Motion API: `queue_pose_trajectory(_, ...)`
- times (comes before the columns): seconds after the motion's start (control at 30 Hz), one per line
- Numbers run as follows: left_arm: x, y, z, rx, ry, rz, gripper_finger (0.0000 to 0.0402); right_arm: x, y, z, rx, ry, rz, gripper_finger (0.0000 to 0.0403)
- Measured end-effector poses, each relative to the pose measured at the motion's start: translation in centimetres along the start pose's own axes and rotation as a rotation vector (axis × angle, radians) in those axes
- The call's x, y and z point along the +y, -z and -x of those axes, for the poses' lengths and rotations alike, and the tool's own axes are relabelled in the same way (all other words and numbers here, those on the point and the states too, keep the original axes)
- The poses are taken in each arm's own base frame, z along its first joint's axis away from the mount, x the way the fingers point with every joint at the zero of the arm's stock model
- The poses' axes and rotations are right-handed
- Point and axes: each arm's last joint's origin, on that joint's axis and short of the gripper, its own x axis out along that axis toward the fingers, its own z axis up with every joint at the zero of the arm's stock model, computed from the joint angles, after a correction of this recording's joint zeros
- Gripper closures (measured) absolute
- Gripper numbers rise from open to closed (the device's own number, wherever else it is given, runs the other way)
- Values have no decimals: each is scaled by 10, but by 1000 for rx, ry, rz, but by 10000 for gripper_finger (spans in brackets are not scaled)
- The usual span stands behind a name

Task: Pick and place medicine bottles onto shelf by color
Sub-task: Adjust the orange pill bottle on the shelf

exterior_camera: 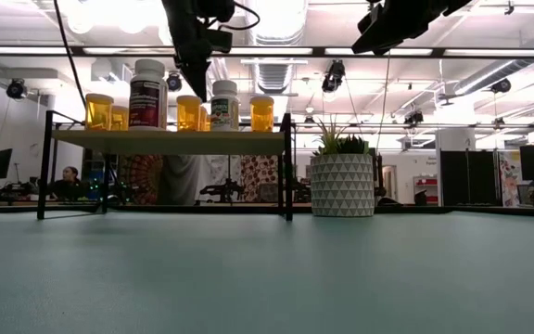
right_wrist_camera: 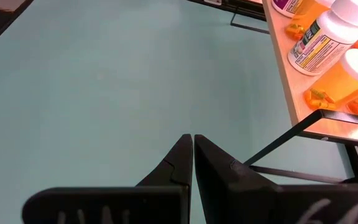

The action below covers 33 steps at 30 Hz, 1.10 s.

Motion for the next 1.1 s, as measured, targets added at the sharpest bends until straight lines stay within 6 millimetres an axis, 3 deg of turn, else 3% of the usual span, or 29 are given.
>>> queue_pose_trajectory(0.53,-3,5,-13,36,4,10,402,0,0,0,0,0,-11,394)
queue_pose_trajectory(1.1,-3,3,-12,17,0,14,402,0,0,0,1,0,-11,394)
